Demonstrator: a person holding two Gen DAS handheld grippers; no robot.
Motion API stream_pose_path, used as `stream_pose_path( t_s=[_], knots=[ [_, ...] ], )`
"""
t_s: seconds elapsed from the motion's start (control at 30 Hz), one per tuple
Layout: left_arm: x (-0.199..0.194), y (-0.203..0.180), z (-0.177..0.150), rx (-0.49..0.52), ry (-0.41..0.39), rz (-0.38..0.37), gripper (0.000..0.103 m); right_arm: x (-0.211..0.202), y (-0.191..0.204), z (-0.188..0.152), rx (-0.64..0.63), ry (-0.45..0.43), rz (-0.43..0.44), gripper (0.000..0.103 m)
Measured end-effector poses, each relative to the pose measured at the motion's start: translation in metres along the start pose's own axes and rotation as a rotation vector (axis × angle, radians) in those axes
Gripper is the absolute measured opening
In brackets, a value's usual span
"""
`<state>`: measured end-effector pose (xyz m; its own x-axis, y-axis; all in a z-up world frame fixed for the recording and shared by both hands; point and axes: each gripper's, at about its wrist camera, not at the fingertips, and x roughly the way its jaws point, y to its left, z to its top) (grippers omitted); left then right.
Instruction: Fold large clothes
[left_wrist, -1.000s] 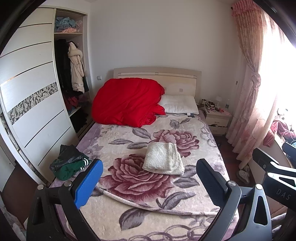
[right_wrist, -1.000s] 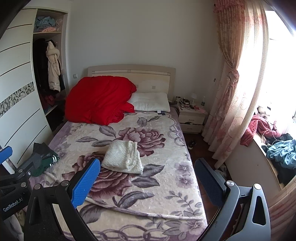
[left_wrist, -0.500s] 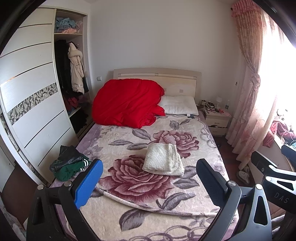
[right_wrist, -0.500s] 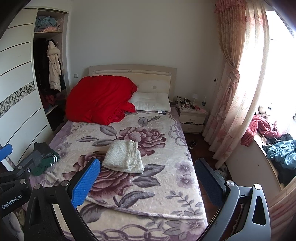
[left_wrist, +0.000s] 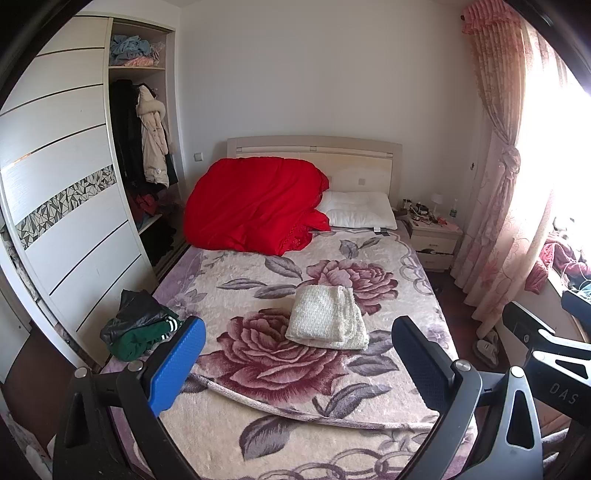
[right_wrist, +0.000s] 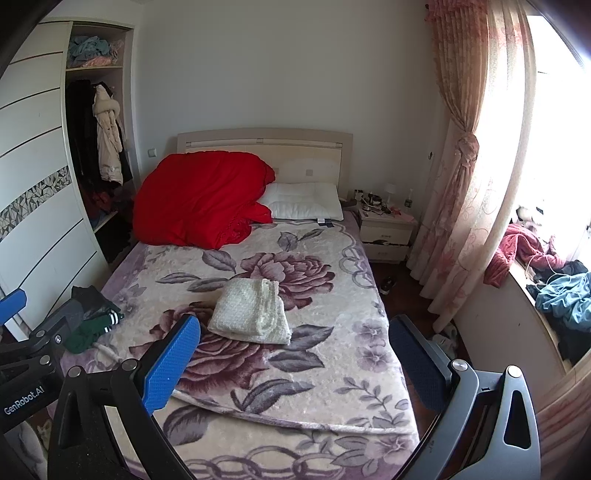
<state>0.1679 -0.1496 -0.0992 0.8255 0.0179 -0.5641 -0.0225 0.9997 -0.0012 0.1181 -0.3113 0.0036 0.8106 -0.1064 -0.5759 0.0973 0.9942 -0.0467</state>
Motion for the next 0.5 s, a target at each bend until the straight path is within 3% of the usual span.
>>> stream_pose_path(
  t_s=[0.5],
  knots=[
    [-0.0034, 0.0058, 0.0004, -0.006, -0.008, 0.011, 0.103, -0.0030, 0.0014, -0.0025, 0.002, -0.006, -0.004, 0.103]
  ],
)
